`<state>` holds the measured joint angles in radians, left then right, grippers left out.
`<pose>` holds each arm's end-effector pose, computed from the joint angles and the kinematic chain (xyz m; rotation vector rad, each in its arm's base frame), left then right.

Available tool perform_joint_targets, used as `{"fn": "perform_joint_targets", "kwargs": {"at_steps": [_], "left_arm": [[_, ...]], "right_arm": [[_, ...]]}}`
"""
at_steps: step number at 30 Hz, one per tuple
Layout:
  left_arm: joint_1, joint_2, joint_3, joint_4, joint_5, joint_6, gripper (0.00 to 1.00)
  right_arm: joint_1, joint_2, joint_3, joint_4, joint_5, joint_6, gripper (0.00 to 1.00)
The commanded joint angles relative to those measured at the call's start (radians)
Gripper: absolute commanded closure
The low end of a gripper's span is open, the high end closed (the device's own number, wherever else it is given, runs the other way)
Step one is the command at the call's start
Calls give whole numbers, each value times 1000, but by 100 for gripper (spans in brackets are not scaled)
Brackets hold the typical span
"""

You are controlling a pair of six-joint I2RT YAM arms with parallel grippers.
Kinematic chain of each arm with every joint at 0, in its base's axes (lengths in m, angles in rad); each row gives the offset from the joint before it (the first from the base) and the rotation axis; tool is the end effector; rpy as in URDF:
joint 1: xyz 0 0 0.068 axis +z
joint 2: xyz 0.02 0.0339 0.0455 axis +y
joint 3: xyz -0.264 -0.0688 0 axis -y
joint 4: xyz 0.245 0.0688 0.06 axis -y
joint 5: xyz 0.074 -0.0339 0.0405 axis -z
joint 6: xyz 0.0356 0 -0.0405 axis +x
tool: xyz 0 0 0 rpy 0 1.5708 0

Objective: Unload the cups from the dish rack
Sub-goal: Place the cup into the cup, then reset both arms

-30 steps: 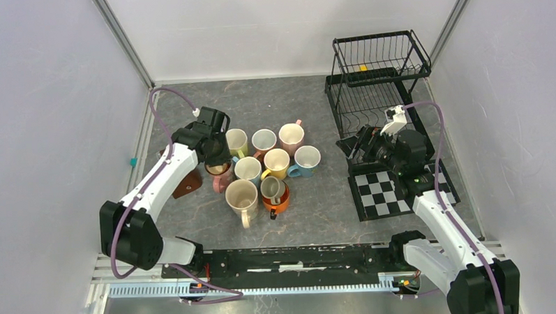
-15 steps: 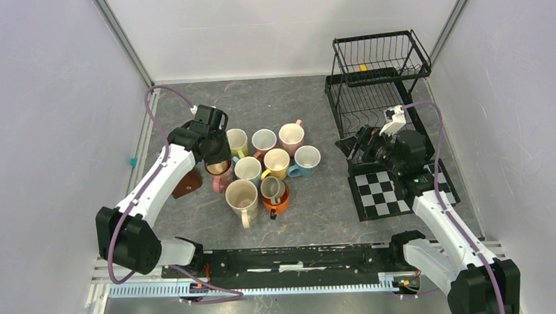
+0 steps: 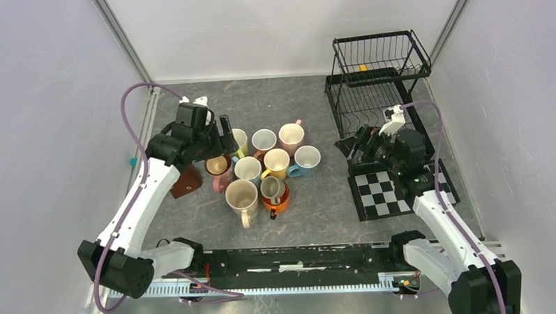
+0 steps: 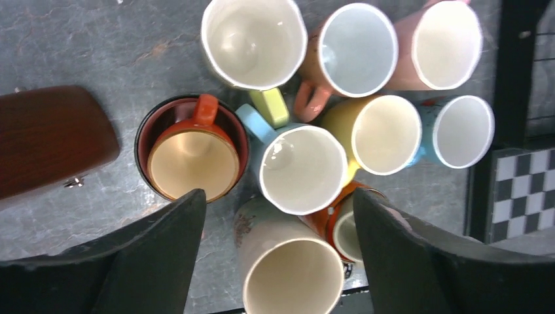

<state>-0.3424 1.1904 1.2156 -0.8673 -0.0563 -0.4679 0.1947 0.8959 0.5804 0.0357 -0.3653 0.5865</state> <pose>0.2252 -0.0781 0.3431 -0.1787 2.4273 -0.3029 0.2032 0.0530 0.2710 0.1110 1.9217 0.8723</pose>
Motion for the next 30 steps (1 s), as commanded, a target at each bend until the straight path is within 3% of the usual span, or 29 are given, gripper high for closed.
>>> {"fn": "perform_joint_targets", "kwargs": {"at_steps": [1, 16, 30], "left_arm": [[2, -61, 66, 2, 102, 43, 2], [2, -232, 65, 183, 366, 48, 0], [1, -274, 61, 219, 375, 21, 0]], "right_arm": [[7, -31, 78, 4, 0, -7, 2], [13, -219, 166, 73, -54, -14, 2], [14, -308, 192, 123, -93, -20, 2]]}}
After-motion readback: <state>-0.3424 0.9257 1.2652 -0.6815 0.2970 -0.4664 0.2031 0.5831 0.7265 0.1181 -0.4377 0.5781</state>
